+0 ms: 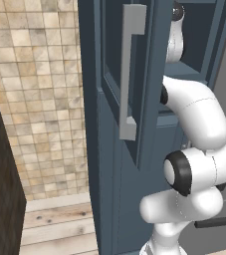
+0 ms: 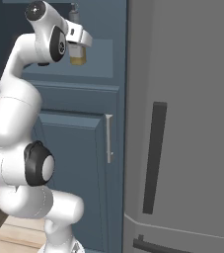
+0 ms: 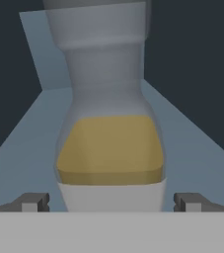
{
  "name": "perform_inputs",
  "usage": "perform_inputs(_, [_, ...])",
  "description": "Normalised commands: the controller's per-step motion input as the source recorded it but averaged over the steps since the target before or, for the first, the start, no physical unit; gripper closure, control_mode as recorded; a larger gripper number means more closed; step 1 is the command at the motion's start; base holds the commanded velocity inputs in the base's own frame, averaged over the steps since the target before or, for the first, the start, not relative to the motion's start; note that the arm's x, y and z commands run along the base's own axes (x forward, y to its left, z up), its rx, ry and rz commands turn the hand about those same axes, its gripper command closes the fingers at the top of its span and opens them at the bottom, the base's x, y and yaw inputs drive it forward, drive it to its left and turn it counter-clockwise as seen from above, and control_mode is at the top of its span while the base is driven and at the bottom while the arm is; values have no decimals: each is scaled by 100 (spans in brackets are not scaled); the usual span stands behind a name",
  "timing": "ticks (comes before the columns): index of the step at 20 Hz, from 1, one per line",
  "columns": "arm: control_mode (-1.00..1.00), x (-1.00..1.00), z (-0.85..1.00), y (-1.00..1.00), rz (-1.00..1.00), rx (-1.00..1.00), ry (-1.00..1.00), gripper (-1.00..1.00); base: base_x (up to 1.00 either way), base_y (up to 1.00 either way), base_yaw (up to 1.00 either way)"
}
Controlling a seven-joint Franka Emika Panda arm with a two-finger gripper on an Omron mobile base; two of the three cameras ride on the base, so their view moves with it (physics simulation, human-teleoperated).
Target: Move the oil and vinegar bottle and shaker from the cabinet to the dining counter.
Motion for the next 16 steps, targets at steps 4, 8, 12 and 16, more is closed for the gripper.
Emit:
perform_inputs(4, [-100,6,0,0,-1,0,0,-100,0,0,0])
perform_inputs(8, [-100,7,0,0,-1,0,0,-100,0,0,0])
perform_inputs(12, [-100,7,0,0,-1,0,0,-100,0,0,0])
perform_inputs(16, [-100,4,0,0,-1,0,0,-100,0,0,0])
